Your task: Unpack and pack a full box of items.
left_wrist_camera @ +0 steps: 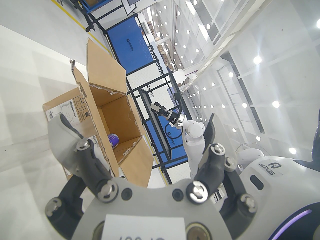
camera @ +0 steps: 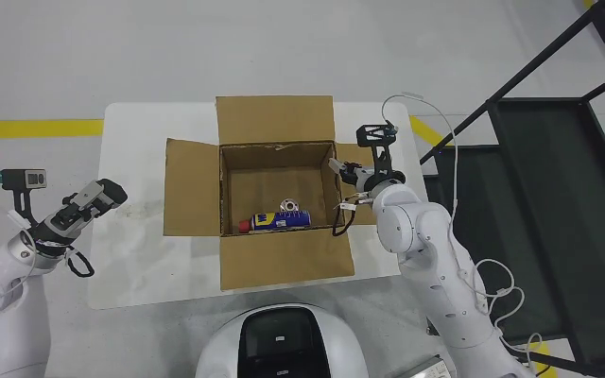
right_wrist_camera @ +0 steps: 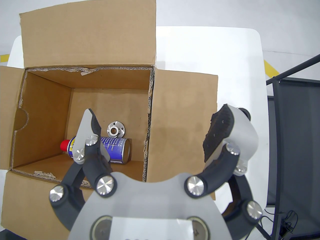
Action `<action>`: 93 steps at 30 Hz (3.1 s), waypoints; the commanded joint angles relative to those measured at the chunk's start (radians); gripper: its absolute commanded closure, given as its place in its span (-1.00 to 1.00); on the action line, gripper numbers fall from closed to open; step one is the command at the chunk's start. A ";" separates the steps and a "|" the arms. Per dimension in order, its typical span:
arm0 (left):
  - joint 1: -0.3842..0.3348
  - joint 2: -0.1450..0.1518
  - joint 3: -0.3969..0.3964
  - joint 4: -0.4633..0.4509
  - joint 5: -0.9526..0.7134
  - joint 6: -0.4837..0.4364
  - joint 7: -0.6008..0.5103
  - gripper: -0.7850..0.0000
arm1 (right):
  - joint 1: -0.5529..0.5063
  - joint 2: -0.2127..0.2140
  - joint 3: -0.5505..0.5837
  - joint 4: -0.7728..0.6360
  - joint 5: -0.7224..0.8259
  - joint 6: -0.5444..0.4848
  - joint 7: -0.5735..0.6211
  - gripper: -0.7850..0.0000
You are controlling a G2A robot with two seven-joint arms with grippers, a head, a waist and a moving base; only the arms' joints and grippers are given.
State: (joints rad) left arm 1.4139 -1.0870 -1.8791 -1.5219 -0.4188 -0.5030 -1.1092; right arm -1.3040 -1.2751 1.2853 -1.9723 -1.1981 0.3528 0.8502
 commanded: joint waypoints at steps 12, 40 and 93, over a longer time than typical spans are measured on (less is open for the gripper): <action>0.000 0.000 0.000 0.000 0.000 0.000 0.000 -1.00 | 0.000 0.000 0.000 0.000 0.000 0.000 0.000 -1.00; 0.000 0.000 0.000 0.000 0.000 0.000 0.000 -1.00 | 0.305 -0.080 -0.329 0.229 0.052 0.202 0.338 -1.00; 0.000 0.000 0.000 0.000 0.000 0.000 0.000 -1.00 | 0.617 -0.239 -0.568 0.964 0.337 0.054 0.210 -0.43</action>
State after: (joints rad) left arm 1.4139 -1.0870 -1.8791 -1.5219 -0.4188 -0.5030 -1.1092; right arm -0.6893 -1.5117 0.7173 -1.0181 -0.8652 0.4078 1.0642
